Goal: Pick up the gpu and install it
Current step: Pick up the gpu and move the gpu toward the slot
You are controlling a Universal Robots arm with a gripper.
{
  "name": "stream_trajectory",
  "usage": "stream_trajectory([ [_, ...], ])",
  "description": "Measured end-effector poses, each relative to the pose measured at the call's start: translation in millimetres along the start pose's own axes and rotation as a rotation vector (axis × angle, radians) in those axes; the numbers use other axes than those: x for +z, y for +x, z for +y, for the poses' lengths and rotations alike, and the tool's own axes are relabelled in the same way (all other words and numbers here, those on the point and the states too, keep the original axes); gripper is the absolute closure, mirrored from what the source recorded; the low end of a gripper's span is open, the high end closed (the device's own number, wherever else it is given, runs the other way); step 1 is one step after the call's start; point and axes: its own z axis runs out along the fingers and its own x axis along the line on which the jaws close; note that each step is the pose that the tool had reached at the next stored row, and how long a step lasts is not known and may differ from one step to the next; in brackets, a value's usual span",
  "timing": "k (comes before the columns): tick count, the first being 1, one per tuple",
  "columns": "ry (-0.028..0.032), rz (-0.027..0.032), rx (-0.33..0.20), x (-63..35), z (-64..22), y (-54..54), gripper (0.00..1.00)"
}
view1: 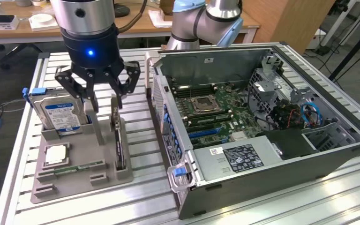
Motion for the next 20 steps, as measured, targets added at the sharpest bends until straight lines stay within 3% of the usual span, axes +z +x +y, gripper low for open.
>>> stream_trajectory([
  [20, -0.0001, -0.0001, 0.0, 5.9, -1.9, 0.0, 0.47],
])
